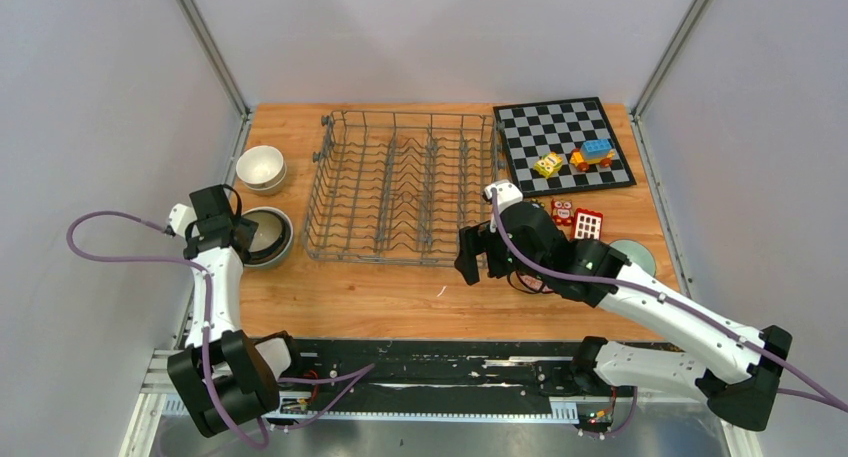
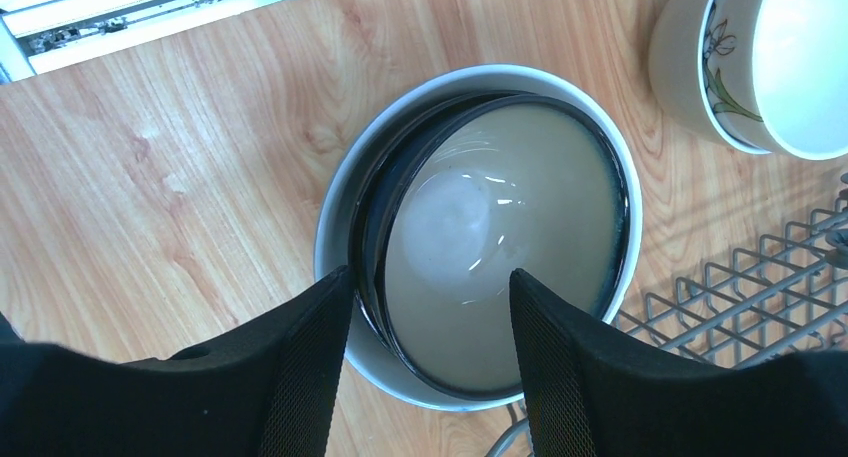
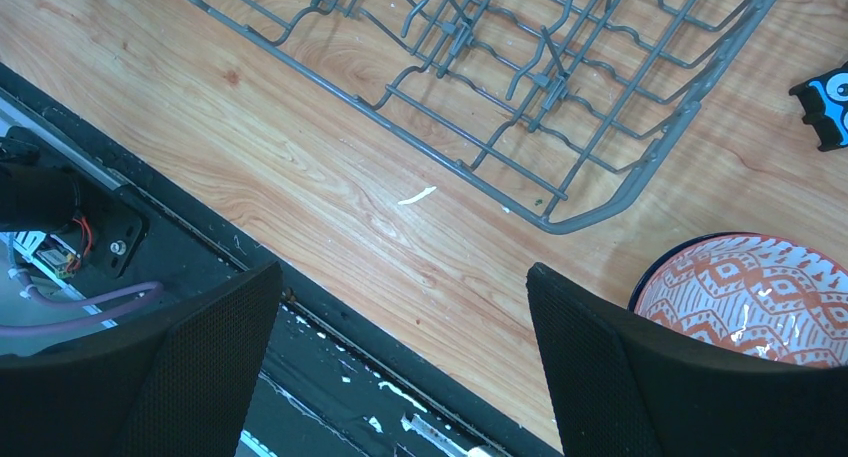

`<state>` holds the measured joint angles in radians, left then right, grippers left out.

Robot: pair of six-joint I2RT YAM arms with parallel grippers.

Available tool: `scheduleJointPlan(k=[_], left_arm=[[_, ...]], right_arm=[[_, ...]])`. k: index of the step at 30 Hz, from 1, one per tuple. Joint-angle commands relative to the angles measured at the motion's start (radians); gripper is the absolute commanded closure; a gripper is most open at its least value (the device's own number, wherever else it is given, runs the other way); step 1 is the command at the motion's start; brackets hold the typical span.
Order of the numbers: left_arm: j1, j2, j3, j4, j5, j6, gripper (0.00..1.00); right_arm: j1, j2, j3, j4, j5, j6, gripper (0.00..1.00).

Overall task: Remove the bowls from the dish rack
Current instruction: Place the bowl at the center of the board.

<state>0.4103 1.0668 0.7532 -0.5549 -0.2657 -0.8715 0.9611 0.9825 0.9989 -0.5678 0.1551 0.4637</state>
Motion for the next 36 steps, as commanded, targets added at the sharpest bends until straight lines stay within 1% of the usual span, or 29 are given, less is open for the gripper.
scheduleJointPlan(k=[1, 6, 10, 20, 22, 30, 36], left_arm=[[0.007, -0.019, 0.016, -0.022, -0.01, 0.017, 0.39], [0.007, -0.05, 0.037, -0.045, -0.037, 0.044, 0.36], [0.005, -0.058, 0.043, -0.047, -0.045, 0.054, 0.38], [0.005, -0.029, 0.024, -0.027, -0.079, 0.052, 0.55], [0.004, -0.021, 0.014, -0.017, -0.085, 0.052, 0.62], [0.005, 0.018, -0.021, 0.01, -0.097, 0.053, 0.79], [0.006, 0.026, -0.032, 0.021, -0.102, 0.056, 0.83]], right_arm=[[-0.009, 0.017, 0.005, -0.003, -0.018, 0.008, 0.05], [-0.009, 0.037, 0.023, -0.007, -0.018, 0.005, 0.05], [-0.009, 0.046, 0.037, -0.011, -0.015, -0.003, 0.05], [-0.009, 0.06, 0.049, -0.022, -0.019, -0.001, 0.05], [-0.009, 0.062, 0.05, -0.024, -0.021, 0.001, 0.05], [-0.009, 0.069, 0.05, -0.027, -0.024, 0.004, 0.05], [-0.009, 0.08, 0.055, -0.027, -0.026, 0.006, 0.05]])
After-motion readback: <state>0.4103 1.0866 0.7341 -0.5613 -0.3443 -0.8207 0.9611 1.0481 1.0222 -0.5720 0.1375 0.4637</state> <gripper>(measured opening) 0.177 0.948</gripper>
